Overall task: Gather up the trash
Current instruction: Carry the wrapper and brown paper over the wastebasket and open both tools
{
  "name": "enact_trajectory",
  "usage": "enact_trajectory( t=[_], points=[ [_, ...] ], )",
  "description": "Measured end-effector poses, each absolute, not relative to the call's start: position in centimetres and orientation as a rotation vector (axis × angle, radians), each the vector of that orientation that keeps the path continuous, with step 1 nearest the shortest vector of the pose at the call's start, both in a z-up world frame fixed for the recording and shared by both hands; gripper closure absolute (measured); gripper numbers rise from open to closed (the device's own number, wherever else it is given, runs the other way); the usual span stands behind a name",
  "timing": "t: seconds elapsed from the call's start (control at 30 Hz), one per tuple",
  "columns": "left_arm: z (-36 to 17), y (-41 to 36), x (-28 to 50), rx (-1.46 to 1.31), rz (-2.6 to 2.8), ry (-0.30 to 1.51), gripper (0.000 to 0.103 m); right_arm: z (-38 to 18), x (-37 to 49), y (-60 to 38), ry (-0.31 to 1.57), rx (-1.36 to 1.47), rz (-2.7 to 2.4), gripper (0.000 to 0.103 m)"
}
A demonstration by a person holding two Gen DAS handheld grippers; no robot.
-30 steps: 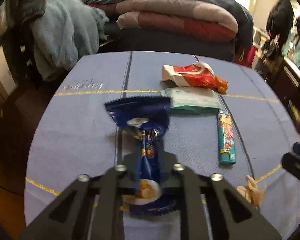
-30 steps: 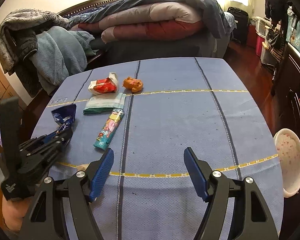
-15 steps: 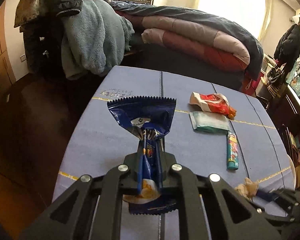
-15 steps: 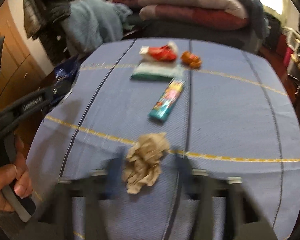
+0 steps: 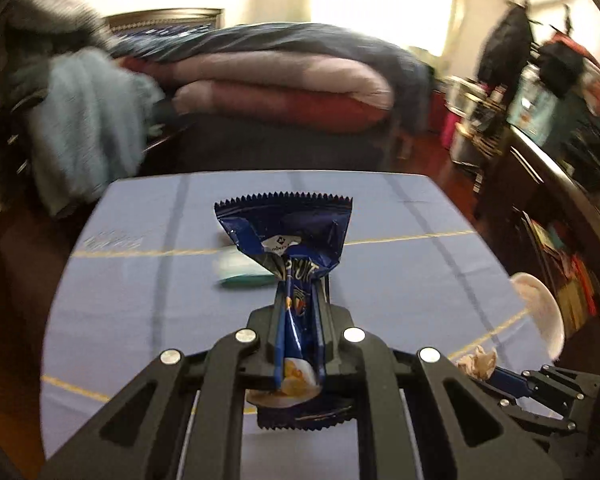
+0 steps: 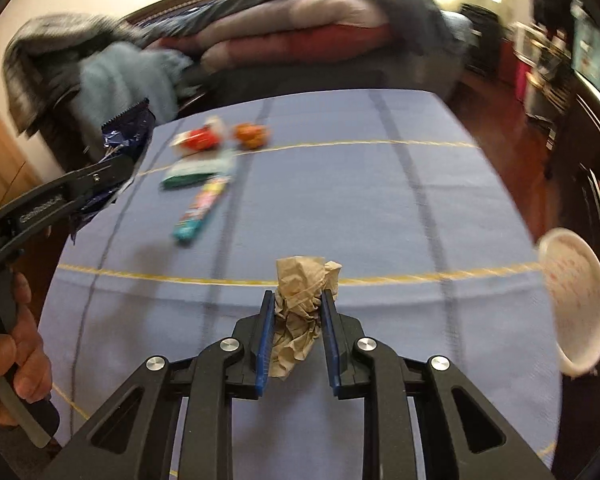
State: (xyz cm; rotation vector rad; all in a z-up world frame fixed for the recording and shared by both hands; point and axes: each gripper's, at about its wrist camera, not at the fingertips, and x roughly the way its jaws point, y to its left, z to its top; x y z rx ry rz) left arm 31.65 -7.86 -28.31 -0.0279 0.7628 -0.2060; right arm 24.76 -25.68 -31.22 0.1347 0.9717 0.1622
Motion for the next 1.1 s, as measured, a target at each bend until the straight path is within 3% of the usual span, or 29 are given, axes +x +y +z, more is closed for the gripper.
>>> enact_trajectory(
  t=[0.7,1.1],
  points=[
    [-27.4,-32.1,29.1,0.180,-0.624,0.722,0.090,-31.3,19.2,-44.9,0.878,0.344,-0.193,0.080],
    [-28.9,-41.1,28.7,0.249,-0.776,0.742,0.090,-32.3,17.6,-52.6,0.842,0.410,-0.361,0.080]
  ],
)
